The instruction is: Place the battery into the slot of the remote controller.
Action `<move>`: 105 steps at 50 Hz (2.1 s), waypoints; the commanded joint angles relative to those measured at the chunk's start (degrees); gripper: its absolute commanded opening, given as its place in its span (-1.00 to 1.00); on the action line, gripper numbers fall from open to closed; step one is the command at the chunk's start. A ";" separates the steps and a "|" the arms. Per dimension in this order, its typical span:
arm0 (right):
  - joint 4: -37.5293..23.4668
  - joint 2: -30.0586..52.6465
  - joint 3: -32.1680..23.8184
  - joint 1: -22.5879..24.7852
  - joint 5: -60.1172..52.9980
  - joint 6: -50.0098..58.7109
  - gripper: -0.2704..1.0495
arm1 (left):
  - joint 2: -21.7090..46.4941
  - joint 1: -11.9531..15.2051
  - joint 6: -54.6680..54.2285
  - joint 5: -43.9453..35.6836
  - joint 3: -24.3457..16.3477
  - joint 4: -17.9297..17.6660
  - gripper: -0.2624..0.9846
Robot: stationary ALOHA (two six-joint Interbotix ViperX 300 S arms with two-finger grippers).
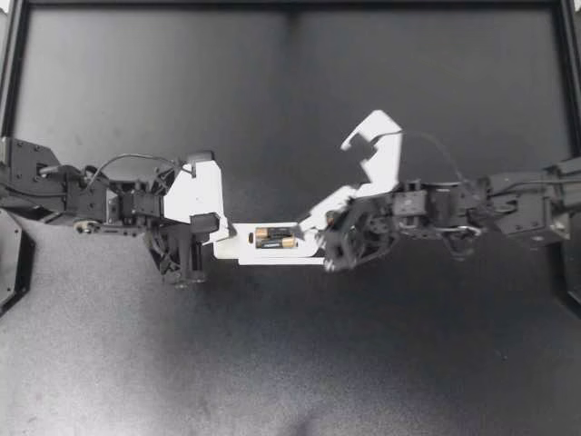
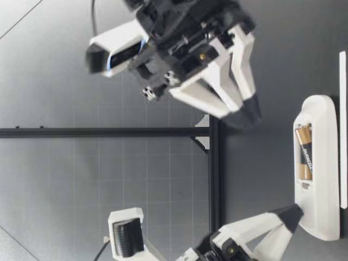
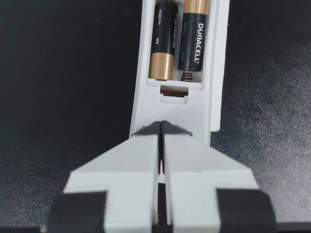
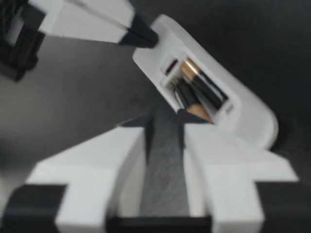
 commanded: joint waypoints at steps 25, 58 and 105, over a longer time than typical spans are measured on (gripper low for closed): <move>-0.18 1.14 -1.76 0.26 3.69 16.96 -0.80 | 0.09 0.09 -0.09 0.09 -0.44 0.00 -0.84; -0.35 5.98 -5.98 0.09 5.80 16.70 -0.80 | 0.09 -0.18 -0.18 0.09 -0.09 -0.18 -0.84; -8.88 4.39 -8.09 0.09 16.79 16.44 -0.80 | -0.09 -0.26 -0.18 0.00 -0.35 -0.26 -0.84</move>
